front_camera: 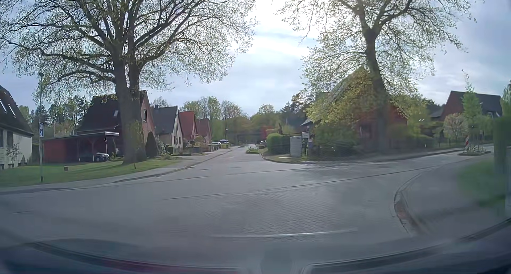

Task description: Follow the waypoints while adhering to traffic rules and regulations

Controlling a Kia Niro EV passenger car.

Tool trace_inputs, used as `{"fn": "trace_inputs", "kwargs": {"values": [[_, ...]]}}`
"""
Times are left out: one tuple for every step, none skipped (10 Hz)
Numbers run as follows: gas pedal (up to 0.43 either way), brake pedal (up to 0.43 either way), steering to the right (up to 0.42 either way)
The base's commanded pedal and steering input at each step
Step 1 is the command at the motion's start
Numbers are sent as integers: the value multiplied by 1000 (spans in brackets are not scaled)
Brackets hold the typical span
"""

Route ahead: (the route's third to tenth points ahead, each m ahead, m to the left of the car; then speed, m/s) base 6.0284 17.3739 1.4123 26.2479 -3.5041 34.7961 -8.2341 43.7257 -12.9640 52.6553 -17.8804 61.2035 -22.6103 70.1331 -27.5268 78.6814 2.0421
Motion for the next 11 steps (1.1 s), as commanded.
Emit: {"fn": "trace_inputs", "kwargs": {"values": [[0, 0, -121], [0, 0, -153], [0, 0, -180], [0, 0, -213], [0, 0, -241], [0, 0, -263], [0, 0, -282], [0, 0, -307], [0, 0, -330], [0, 0, -349], [0, 0, -364]]}}
